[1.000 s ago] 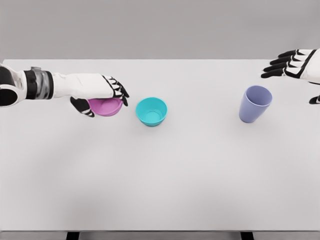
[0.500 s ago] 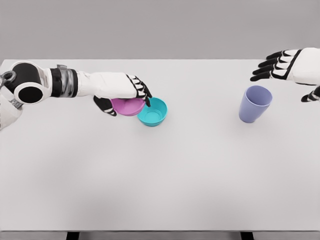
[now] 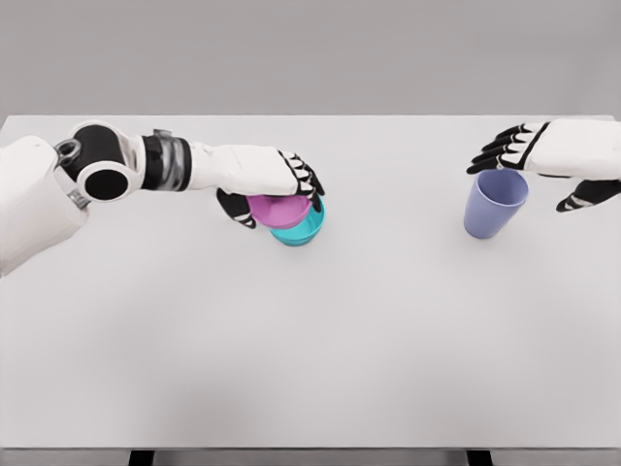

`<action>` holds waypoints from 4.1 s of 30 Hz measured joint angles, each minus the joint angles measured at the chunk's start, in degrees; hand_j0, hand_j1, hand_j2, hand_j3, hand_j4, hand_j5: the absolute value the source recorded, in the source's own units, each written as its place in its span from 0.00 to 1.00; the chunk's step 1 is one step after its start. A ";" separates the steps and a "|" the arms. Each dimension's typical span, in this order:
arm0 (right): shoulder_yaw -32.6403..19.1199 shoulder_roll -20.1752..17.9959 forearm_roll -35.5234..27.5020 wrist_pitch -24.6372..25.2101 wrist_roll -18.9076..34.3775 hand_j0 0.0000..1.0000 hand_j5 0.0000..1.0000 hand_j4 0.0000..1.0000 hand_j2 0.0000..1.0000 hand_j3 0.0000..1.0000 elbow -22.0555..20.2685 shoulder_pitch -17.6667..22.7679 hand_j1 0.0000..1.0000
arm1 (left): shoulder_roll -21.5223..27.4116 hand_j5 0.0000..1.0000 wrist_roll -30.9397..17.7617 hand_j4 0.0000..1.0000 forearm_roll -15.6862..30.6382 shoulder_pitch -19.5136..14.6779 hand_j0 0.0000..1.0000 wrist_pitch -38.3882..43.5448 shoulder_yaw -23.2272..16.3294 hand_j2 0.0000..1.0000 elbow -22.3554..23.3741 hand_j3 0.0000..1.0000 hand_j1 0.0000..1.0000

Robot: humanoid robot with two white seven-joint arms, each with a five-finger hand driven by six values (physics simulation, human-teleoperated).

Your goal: Stacking bowl and cup with both arms

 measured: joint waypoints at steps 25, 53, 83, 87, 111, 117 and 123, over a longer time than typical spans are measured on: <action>6.72 9.63 5.58 0.01 0.00 1.00 1.00 1.00 1.00 1.00 14.05 -4.66 1.00 | -5.33 0.77 0.00 0.77 -0.73 0.09 0.77 0.01 -1.29 0.77 6.91 0.77 0.77; 10.97 14.00 7.71 0.02 0.00 1.00 1.00 1.00 1.00 1.00 22.08 -6.94 1.00 | -5.23 1.00 0.01 1.00 -0.72 0.00 1.00 -0.05 -1.27 1.00 8.46 1.00 1.00; 11.55 14.79 7.66 0.02 -0.01 0.67 0.67 0.67 0.67 0.67 23.82 -8.00 0.67 | 30.07 1.00 0.00 1.00 45.35 19.69 1.00 -10.88 9.89 1.00 -6.85 1.00 1.00; 11.51 15.31 7.71 0.00 -0.02 0.65 0.65 0.65 0.65 0.65 24.09 -8.00 0.65 | 30.08 1.00 0.01 1.00 45.51 19.77 1.00 -10.91 9.95 1.00 -6.24 1.00 1.00; 10.51 25.05 7.20 -0.02 0.01 0.60 0.60 0.60 0.60 0.60 23.21 -15.29 0.60 | 29.48 1.00 0.01 1.00 45.58 20.48 1.00 -10.92 10.07 1.00 -5.54 1.00 1.00; 10.50 27.86 7.22 -0.04 0.01 0.59 0.59 0.59 0.59 0.59 21.60 -15.47 0.59 | 29.48 1.00 0.01 1.00 45.58 20.48 1.00 -10.92 10.07 1.00 -5.54 1.00 1.00; 8.69 29.87 7.11 -0.04 0.02 0.58 0.58 0.58 0.58 0.58 19.47 -15.47 0.58 | 29.48 1.00 0.01 1.00 45.59 20.57 1.00 -10.92 10.07 1.00 -5.54 1.00 1.00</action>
